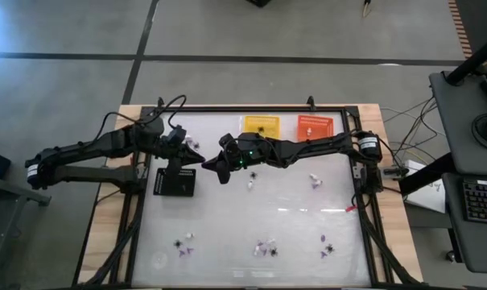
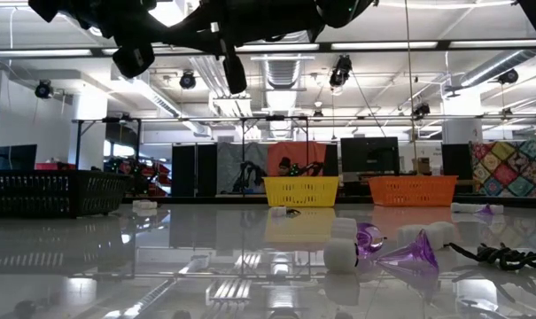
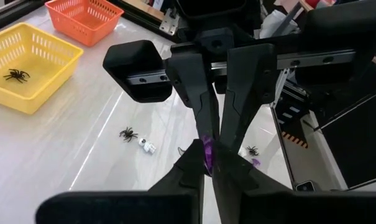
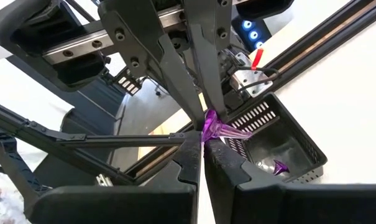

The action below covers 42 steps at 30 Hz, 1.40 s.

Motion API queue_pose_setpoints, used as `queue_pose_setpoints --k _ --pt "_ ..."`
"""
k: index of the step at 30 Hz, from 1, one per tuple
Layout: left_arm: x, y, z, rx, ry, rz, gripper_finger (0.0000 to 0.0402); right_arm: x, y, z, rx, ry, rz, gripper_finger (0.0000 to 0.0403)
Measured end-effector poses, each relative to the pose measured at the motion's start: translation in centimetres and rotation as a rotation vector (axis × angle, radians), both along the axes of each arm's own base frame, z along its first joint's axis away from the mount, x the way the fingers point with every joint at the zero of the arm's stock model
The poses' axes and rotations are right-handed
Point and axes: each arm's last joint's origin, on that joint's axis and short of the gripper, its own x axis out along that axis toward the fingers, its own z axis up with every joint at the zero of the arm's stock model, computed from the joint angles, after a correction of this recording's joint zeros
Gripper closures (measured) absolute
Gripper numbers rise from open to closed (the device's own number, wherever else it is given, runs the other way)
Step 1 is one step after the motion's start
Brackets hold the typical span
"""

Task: Sort Halloween decoration
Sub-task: Put the purple witch hat toy into the black bin

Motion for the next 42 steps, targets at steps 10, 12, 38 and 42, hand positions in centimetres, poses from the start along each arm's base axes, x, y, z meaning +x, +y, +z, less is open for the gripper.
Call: queue_pose_setpoints --k 10,12,38,42 --pt "0.0 0.0 0.0 0.007 -0.002 -0.02 0.0401 0.0 0.0 0.0 -0.001 -0.001 -0.005 0.0394" --pt "-0.1 -0.1 0.0 0.01 -0.002 -0.021 0.0401 0.0 0.0 0.0 -0.001 -0.002 -0.007 0.0394" --pt "-0.7 -0.3 -0.1 0.005 0.027 -0.023 0.0401 0.0 -0.2 0.0 -0.001 -0.003 -0.02 0.0301" --pt "-1.2 -0.4 -0.2 -0.008 0.054 -0.025 0.0401 -0.1 -0.6 -0.2 -0.002 0.021 -0.036 0.0298"
